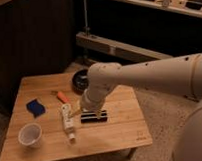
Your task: Stand the bottle upright
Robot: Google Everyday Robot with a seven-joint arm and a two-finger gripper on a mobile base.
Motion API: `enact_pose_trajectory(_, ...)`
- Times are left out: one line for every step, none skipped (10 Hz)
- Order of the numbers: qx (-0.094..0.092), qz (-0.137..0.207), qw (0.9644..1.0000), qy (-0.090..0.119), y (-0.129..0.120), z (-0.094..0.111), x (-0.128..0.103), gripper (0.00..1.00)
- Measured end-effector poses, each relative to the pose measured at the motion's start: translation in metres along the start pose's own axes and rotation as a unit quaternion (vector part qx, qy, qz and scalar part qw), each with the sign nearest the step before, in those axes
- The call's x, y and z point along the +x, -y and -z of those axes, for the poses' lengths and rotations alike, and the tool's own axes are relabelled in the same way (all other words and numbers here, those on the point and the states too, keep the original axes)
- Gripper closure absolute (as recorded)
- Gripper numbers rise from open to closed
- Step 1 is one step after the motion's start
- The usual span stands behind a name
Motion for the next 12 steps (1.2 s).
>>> enact_pose_trajectory(0.001, -0.001, 1.0, 0.001, 0.004, -0.013, -0.001, 0.2)
enact_pose_trajectory(-0.004, -0.002, 1.0, 0.004, 0.008, -0.021, -0.003, 0.2)
enact_pose_trajectory(-0.027, 0.0, 0.9996, 0.007, 0.013, -0.028, -0.007, 0.2)
enact_pose_trajectory(-0.052, 0.004, 0.9986, 0.01, 0.019, -0.031, -0.011, 0.2)
enact_pose_trajectory(-0.062, 0.012, 0.998, 0.009, 0.018, -0.035, -0.012, 0.2)
enact_pose_trajectory(-0.068, 0.023, 0.9974, 0.004, 0.013, -0.042, -0.012, 0.2)
enact_pose_trajectory(-0.069, 0.035, 0.997, -0.005, 0.008, -0.052, -0.01, 0.2)
enact_pose_trajectory(-0.066, 0.043, 0.9968, -0.014, 0.007, -0.063, -0.009, 0.2)
enact_pose_trajectory(-0.064, 0.051, 0.9964, -0.022, 0.003, -0.072, -0.008, 0.2)
enact_pose_trajectory(-0.06, 0.059, 0.996, -0.031, 0.0, -0.082, -0.006, 0.2)
enact_pose_trajectory(-0.053, 0.065, 0.9957, -0.039, -0.003, -0.093, -0.004, 0.2)
enact_pose_trajectory(-0.049, 0.067, 0.9956, -0.044, -0.003, -0.101, -0.002, 0.2)
